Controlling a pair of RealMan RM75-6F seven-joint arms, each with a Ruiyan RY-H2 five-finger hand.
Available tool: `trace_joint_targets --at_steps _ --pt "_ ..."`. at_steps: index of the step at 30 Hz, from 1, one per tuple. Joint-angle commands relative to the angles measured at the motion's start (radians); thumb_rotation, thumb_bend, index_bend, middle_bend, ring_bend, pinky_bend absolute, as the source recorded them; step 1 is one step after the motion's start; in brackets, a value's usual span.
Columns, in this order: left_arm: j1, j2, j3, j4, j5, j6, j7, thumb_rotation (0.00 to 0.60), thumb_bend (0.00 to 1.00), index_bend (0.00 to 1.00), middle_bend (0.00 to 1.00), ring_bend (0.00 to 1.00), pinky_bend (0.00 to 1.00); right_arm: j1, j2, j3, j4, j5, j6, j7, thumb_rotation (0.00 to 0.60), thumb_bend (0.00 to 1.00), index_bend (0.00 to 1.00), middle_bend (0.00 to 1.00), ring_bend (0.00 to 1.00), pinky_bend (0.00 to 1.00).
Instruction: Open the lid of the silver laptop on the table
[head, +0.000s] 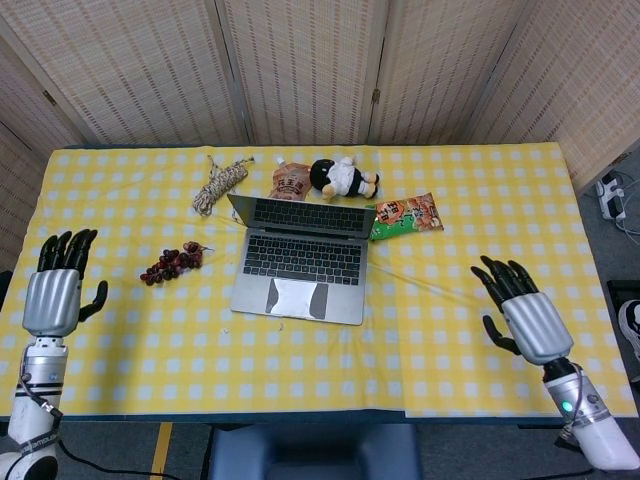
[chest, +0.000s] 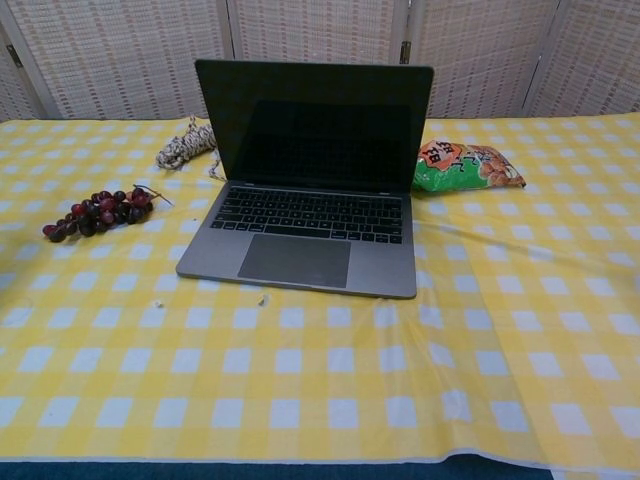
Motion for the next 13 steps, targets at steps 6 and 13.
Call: trace_joint_targets --at_steps 6,13 --pt "0.149 0.035 0.084 -0.086 0.098 0.149 0.018 0.6 0.5 0.05 0.11 0.0 0.0 -0.123 0.004 -0.018 0.094 -0.061 0.112 0.1 0.6 0.55 0.0 0.0 0.0 0.0" --pt "0.226 0.033 0.125 -0.128 0.128 0.183 0.049 0.6 0.5 0.06 0.11 0.0 0.0 -0.17 -0.023 -0.012 0.134 -0.061 0.125 0.107 0.6 0.55 0.0 0.0 0.01 0.0"
